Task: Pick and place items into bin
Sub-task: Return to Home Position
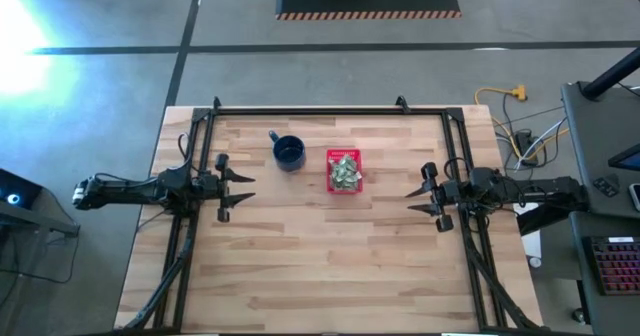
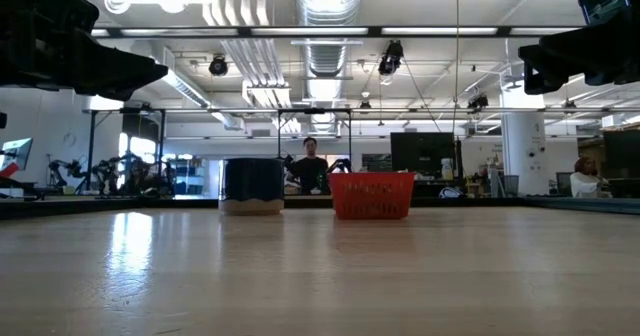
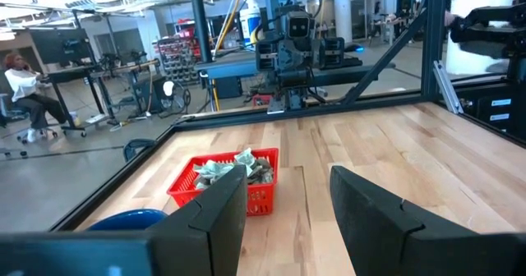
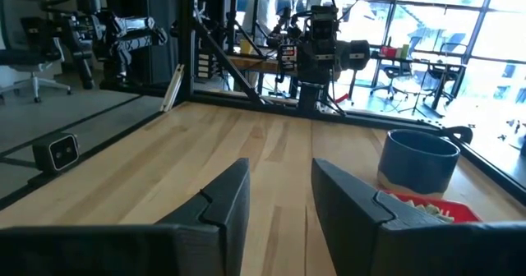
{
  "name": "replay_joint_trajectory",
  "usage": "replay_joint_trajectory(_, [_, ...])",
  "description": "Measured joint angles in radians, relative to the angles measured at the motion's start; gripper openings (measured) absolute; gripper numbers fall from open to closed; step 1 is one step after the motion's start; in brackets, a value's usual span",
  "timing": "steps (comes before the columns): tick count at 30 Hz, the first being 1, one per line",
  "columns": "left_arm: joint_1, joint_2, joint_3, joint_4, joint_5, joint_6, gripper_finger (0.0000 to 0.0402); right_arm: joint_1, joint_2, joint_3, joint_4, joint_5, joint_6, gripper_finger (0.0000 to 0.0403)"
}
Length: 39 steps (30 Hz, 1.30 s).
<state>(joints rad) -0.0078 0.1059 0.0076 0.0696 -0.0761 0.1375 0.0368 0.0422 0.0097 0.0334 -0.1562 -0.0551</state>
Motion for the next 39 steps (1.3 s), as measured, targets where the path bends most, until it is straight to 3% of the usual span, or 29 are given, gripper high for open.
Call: replay_joint_trajectory(39, [0.000,0.003,0.000,0.000,0.000,0.000,0.0160,0.000,0.000,0.000,0.000,0.000,0.002,0.0118])
